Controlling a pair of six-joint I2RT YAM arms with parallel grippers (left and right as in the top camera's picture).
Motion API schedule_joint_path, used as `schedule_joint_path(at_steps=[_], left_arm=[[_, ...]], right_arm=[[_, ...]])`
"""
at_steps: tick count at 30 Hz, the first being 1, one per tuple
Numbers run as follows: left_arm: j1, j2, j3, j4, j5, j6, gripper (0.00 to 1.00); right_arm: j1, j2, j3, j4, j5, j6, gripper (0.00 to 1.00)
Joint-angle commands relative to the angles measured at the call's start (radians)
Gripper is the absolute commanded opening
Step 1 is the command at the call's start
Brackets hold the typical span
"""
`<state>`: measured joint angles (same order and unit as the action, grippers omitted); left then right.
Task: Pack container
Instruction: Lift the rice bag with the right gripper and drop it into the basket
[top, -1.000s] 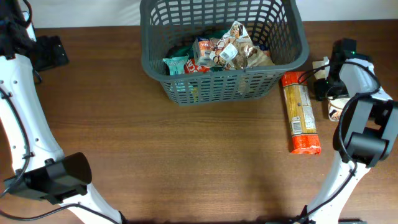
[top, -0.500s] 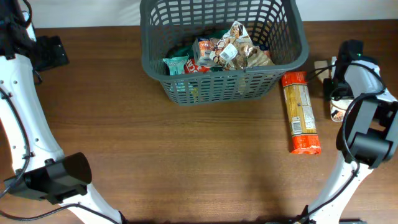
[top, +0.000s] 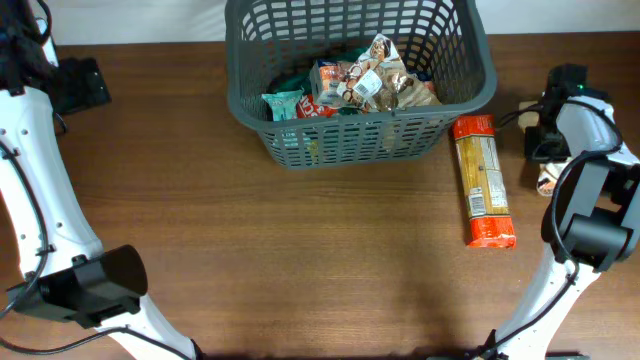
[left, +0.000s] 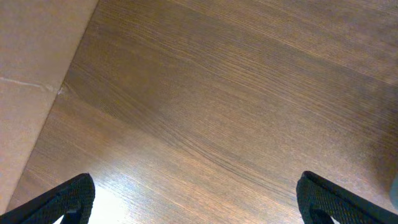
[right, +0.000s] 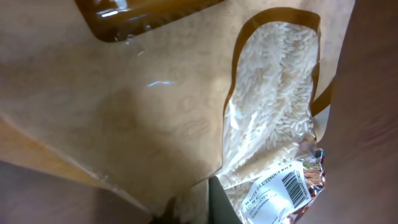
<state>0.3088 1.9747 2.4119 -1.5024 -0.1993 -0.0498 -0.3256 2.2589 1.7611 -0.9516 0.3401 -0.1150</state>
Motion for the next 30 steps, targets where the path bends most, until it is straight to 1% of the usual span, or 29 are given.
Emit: schedule_joint_path(at_steps=[1,5,7,14,18,21,23,27,30], left_arm=[[0.002,0.008,-0.005,0.001,-0.007,-0.01,0.99],[0.002,0.008,-0.005,0.002,-0.007,-0.01,0.99],[0.002,0.008,-0.005,0.002,-0.007,-0.01,0.99],[0.002,0.008,-0.005,0.002,-0.007,-0.01,0.99],[0.002,0.008,-0.005,0.002,-0.007,-0.01,0.99],[0.002,0.008,-0.005,0.001,-0.007,-0.01,0.99],[0.002,0.008,-0.005,0.002,-0.007,-0.01,0.99],[0.002,0.008,-0.005,0.001,-0.007,-0.01,0.99],[0.002,0.008,-0.005,0.001,-0.007,-0.01,0.99]], right_arm=[[-0.003,-0.028,0.05,-0.048,-0.103,0.109,0.04],[-0.031,-0.092,0.172,-0.122,-0.342,0.132,0.04],[-0.041,-0.128,0.242,-0.16,-0.428,0.15,0.04],[-0.032,-0.257,0.574,-0.3,-0.554,0.176,0.04],[0.008,-0.333,0.753,-0.358,-0.652,0.176,0.04],[0.078,-0.396,0.861,-0.382,-0.726,0.166,0.04],[0.142,-0.435,0.903,-0.381,-0.756,0.117,0.04],[0.329,-0.493,0.925,-0.377,-0.743,-0.029,0.04],[0.47,-0.486,0.919,-0.384,-0.665,-0.093,0.04]])
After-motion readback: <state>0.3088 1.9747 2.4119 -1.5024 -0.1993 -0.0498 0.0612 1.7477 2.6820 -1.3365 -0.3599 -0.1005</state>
